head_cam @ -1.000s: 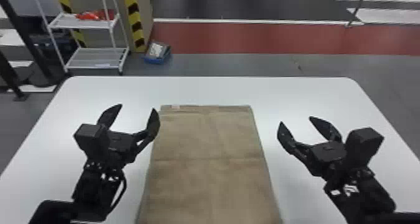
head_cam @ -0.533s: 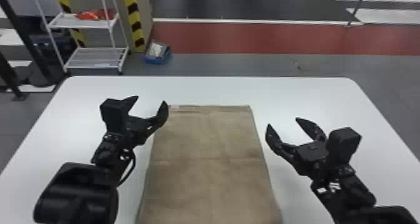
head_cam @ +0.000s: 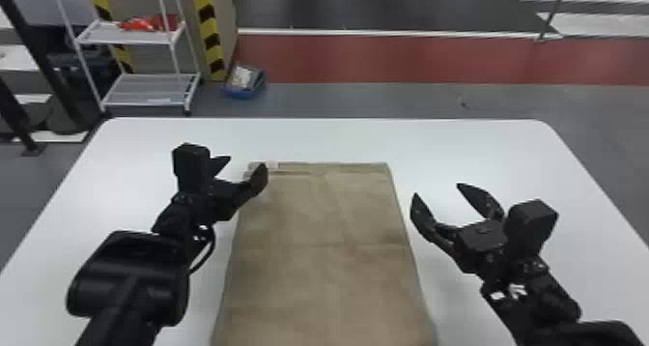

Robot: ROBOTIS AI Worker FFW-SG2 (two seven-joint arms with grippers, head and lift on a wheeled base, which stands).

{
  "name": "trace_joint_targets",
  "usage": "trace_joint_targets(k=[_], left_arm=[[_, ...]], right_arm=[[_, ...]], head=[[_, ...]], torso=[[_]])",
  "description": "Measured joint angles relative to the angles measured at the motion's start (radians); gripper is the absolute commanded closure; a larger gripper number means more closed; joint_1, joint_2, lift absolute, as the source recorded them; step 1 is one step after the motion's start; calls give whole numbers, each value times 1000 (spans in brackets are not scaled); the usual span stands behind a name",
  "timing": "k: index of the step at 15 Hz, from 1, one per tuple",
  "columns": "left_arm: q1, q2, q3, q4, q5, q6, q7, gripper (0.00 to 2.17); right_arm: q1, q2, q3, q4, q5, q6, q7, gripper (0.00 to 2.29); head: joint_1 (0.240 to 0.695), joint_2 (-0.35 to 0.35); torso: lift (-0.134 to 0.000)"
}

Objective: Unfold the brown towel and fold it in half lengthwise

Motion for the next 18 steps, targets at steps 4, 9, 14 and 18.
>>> trace_joint_targets(k=[4, 9, 14, 18], left_arm=[[-37, 0, -4, 54, -7, 18, -19, 336], [-40, 1, -1, 64, -9, 51, -36, 424], [-36, 4, 6, 73, -4, 81, -47, 522], [-36, 4, 11, 76, -6, 79, -55, 707]], right_arm=[[5, -1, 1, 2, -1, -15, 1, 167], [4, -1, 6, 3, 2, -15, 2, 167], [3, 2, 15, 8, 3, -15, 2, 167], [7, 0, 14, 8, 1, -15, 2, 167]], head=[[695, -24], [695, -21], [695, -12], [695, -12]], torso=[[-125], [-125], [-125], [-125]])
